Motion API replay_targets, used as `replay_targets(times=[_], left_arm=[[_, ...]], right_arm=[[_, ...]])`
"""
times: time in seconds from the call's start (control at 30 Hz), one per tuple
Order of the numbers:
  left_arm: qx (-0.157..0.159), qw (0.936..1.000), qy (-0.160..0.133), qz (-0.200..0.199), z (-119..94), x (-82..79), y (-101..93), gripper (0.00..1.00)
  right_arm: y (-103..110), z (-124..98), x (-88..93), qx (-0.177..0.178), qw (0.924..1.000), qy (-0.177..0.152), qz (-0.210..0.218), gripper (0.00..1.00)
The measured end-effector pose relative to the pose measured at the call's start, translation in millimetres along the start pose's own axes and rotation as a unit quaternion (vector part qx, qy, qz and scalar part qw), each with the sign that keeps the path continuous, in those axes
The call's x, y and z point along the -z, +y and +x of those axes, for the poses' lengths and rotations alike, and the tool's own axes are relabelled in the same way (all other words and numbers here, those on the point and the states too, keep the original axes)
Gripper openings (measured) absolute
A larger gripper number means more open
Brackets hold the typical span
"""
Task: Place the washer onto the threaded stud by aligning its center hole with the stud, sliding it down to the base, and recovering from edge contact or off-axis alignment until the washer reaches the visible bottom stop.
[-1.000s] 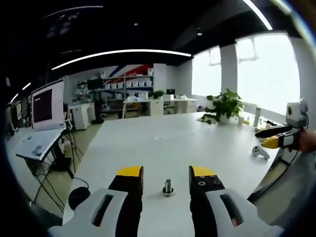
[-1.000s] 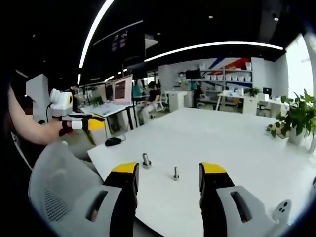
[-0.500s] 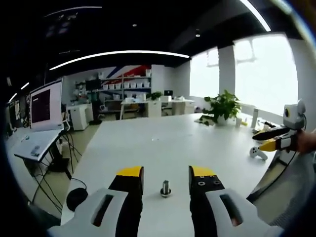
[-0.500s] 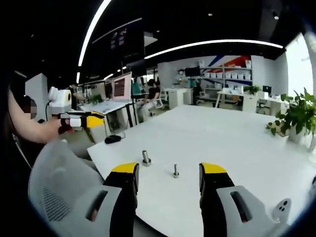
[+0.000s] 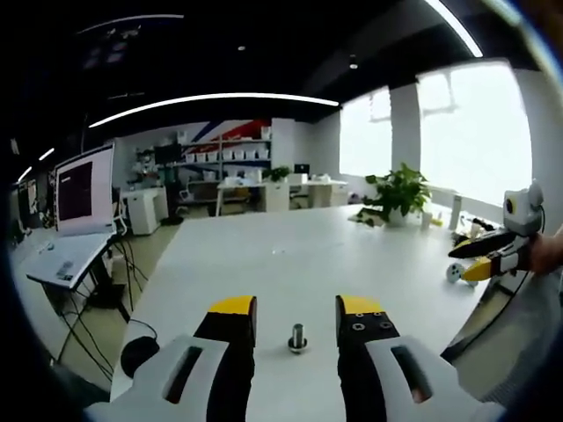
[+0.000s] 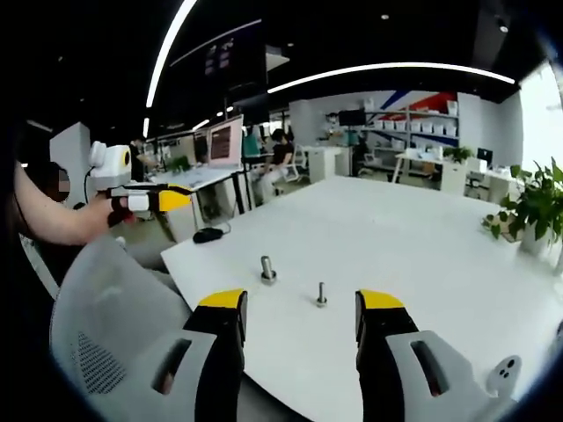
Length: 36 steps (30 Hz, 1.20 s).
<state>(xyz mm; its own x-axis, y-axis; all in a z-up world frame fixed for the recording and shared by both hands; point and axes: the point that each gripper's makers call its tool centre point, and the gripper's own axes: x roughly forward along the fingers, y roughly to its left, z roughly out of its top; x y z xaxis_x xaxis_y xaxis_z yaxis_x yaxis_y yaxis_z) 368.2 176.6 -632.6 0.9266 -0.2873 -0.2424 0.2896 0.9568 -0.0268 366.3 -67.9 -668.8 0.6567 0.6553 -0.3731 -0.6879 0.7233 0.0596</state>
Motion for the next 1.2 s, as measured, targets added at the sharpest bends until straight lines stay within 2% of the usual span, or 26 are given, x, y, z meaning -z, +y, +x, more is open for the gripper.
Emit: replay_targets(times=[0.7, 0.9, 1.07, 1.2], left_arm=[[0.008, 0.9999, 0.011, 0.007, 2.5, 3.7, -4.7, 0.34], [0.003, 0.9999, 0.01, 0.002, 2.3, 3.2, -2.0, 0.34], [0.005, 0.9999, 0.011, 0.004, 3.0, 3.6, -3.1, 0.34], [0.006, 0.9999, 0.013, 0.002, 3.4, 4.2, -3.8, 0.34]], right_arm=[[2.1, 1.7, 4.4, -0.008, 0.9999, 0.008, 0.0, 0.51], [4.8, 1.9, 2.5, -0.012, 0.9998, 0.007, -0.013, 0.51], [1.4, 1.0, 2.4, -0.006, 0.9999, 0.006, -0.006, 0.51], [5.4, 0.2, 1.3, -0.01, 0.9997, 0.004, -0.021, 0.51]])
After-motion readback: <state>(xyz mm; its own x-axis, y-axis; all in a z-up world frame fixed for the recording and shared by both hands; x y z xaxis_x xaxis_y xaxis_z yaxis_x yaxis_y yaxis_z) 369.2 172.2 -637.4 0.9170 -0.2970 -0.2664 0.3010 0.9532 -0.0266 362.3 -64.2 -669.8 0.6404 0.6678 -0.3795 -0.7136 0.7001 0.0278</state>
